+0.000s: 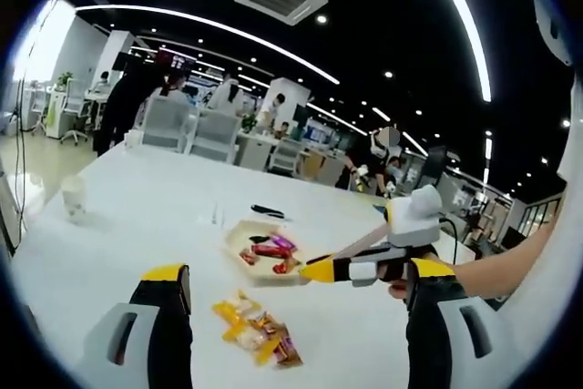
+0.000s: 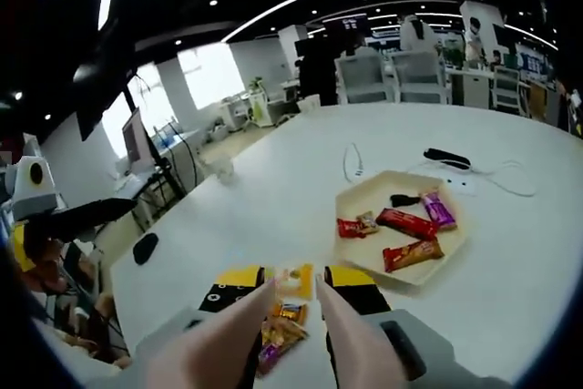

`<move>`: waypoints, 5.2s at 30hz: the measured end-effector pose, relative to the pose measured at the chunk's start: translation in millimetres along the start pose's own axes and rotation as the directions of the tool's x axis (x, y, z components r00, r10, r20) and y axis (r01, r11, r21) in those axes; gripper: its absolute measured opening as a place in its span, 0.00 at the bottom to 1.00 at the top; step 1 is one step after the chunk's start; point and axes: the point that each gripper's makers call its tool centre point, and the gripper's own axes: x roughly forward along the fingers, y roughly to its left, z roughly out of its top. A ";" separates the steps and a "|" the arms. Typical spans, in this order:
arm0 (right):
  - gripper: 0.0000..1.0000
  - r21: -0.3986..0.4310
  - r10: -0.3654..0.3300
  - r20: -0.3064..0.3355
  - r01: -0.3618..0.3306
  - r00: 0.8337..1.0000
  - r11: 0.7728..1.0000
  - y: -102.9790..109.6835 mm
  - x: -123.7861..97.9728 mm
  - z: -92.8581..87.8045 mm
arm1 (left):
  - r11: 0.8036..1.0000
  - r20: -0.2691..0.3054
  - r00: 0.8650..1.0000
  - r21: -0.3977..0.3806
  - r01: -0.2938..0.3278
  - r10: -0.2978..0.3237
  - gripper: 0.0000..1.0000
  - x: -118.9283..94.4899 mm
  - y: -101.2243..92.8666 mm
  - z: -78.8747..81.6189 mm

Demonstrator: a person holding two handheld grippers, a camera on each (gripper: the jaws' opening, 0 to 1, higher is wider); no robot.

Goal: Place the target food into the container with the food tongs after gripping and lifting it, then release it inside without dropping or visibly crushing the food.

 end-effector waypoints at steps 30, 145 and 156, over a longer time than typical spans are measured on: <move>0.28 -0.058 0.080 -0.030 -0.081 0.996 0.995 37.4 8.6 -28.1 | 1.000 0.011 1.000 0.003 -0.025 0.025 0.99 -23.1 3.5 -4.3; 0.30 -0.313 -0.006 -0.186 -0.053 0.983 0.948 58.3 71.8 -105.3 | 0.995 -0.024 0.998 -0.080 0.059 -0.061 0.99 -16.3 58.5 -32.4; 0.30 -0.286 0.017 -0.209 -0.078 0.978 0.955 57.0 77.8 -103.7 | 0.997 -0.008 0.999 -0.076 0.031 -0.032 0.97 -9.9 51.2 -27.5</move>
